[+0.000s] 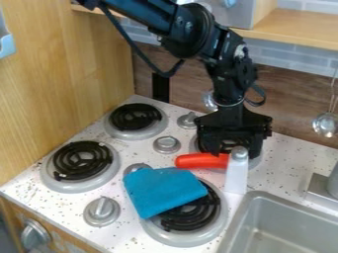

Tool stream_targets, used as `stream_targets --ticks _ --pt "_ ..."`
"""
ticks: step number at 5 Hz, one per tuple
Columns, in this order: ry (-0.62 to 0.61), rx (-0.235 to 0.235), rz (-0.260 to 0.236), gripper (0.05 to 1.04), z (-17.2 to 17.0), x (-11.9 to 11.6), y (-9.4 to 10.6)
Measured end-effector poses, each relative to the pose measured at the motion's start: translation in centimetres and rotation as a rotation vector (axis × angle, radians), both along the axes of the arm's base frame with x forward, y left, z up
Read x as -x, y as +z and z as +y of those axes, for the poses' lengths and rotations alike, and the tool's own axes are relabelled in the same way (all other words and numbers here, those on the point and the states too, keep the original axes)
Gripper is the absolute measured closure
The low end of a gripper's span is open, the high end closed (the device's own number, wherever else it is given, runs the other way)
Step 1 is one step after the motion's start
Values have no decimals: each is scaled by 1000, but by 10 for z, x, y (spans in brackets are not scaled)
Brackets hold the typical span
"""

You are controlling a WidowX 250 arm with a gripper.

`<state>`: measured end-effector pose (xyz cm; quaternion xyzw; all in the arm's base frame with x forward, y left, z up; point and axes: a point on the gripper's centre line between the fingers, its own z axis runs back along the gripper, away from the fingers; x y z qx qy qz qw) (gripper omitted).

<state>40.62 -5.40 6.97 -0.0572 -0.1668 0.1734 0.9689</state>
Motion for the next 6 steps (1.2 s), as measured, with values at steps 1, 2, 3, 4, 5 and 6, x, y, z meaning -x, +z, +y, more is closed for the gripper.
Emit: stream_targets --ticks 1,2,3,4,5,6 --pt "4 1 8 78 -1 -8 -3" --pt "7 -12 19 78 0 -17 -9" --pt "18 -18 47 78 0 -22 -16" --pt "19 -30 112 78 0 -24 -24" --pt "19 -19 180 78 -3 -21 -31" --pt "13 -21 217 78 -2 -18 -39"
